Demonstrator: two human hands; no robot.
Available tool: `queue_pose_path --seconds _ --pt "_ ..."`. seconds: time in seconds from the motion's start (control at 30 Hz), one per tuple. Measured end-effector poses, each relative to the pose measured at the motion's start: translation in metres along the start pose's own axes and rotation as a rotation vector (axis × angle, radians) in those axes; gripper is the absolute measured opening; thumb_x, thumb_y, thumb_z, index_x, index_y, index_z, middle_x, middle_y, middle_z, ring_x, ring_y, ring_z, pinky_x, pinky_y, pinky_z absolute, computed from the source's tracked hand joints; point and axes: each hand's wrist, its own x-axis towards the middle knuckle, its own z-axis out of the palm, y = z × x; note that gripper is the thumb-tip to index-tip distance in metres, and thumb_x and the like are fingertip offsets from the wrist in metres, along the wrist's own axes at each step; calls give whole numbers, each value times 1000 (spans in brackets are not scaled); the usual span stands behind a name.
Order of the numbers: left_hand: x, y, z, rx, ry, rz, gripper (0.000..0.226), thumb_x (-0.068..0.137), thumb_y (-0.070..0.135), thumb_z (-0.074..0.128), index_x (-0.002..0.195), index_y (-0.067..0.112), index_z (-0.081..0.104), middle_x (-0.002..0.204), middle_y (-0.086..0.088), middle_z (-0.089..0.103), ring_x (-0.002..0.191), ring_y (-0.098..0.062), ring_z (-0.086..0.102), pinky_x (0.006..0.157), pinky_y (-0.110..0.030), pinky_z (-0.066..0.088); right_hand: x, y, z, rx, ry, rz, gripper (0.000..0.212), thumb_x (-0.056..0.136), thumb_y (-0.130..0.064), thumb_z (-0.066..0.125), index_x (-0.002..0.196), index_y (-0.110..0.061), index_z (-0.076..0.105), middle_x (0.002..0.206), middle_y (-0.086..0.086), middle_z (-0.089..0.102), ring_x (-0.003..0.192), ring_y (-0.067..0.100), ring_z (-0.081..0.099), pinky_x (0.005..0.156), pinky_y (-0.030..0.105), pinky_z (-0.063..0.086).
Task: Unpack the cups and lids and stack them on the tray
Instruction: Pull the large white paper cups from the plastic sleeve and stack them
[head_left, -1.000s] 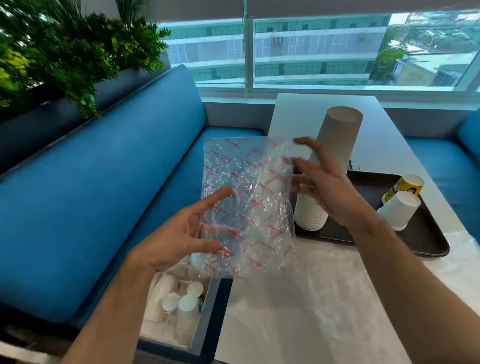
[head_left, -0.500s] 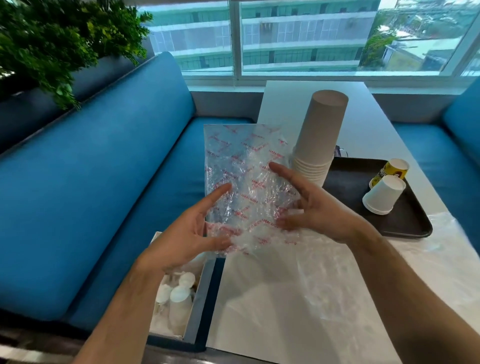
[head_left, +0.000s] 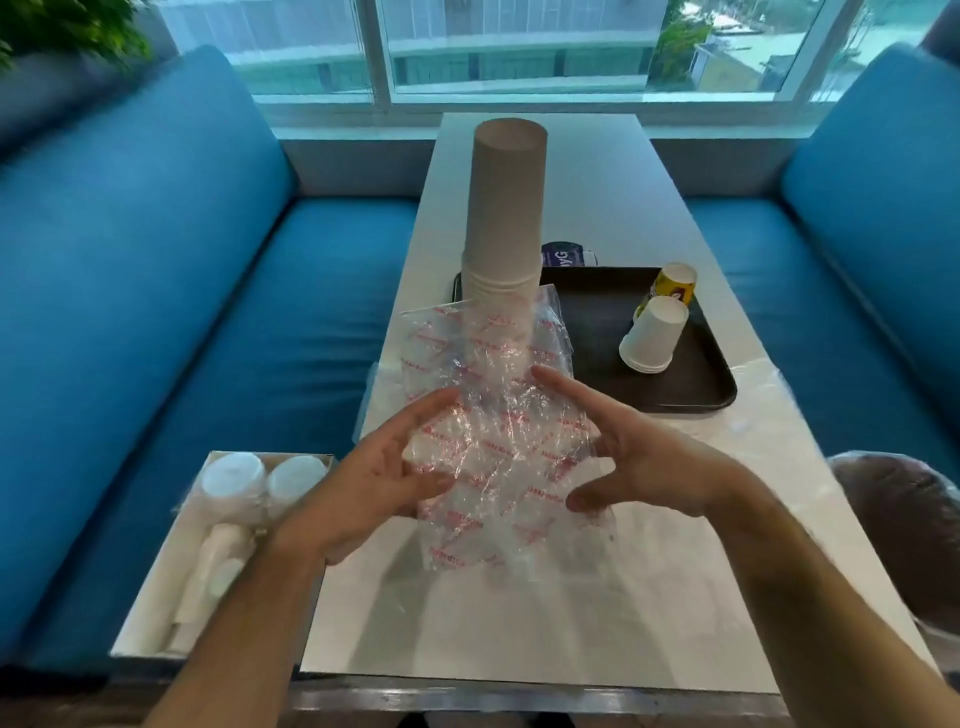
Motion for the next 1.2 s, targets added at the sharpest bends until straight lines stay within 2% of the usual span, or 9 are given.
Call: queue_pose_path --seconds 0.13,0.3,0.43,0.53,0.67,0.8,0.97,1.07,1.2 --pt "32 -5 45 80 -50 -70 80 89 -7 68 147 43 44 123 30 65 88 -37 69 80 -38 61 -34 25 -23 124 184 5 86 87 -5 73 147 -54 36 158 -26 26 117 17 64 88 33 59" --pt "73 -15 110 142 -40 -130 68 92 1 69 143 40 50 139 21 52 96 -15 73 78 -33 62 -80 64 -57 131 376 86 68 95 -3 63 145 -45 44 154 -17 40 103 23 72 83 35 60" --pt "106 -24 150 212 -33 -205 75 87 -4 72 148 32 46 120 8 67 90 -19 75 82 -37 62 -109 93 -77 64 416 179 68 94 0 64 143 -43 45 156 -14 38 101 23 71 87 39 61" --pt "119 -30 178 309 -80 -199 79 84 -5 74 150 28 44 135 0 62 83 -17 75 73 -29 62 -117 108 -84 -166 582 281 65 95 -12 68 146 -42 41 161 -9 30 120 22 61 102 43 54" --pt "132 -41 202 393 -72 -166 80 82 -10 71 150 21 45 134 -10 63 68 -14 70 66 -23 60 -117 121 -75 -599 793 386 62 92 -27 71 147 -35 43 163 -1 24 146 27 29 120 46 25" --pt "140 -47 213 439 -70 -164 82 80 -10 71 152 20 43 142 -13 58 74 -16 68 69 -28 62 -109 130 -49 -696 630 354 59 93 -31 69 147 -36 44 158 -1 31 140 26 32 115 39 32" --pt "145 -46 217 574 -73 -162 79 83 -6 72 153 17 42 153 -4 46 128 -28 57 67 -20 59 -99 142 -31 -768 451 434 59 96 -37 61 150 -39 37 159 -5 27 141 25 27 112 34 34" --pt "148 -42 215 888 44 -110 63 89 7 69 145 26 49 144 -3 47 122 -18 54 94 -27 54 -97 144 -29 -829 434 437 52 97 -41 60 145 -42 39 160 -6 26 143 25 27 112 34 36" --pt "169 -27 225 1201 34 134 53 91 7 63 136 33 55 135 3 45 120 -17 41 99 -30 47 -95 145 -28 -857 424 437 52 98 -43 57 146 -40 38 159 -5 27 142 25 28 109 36 41"
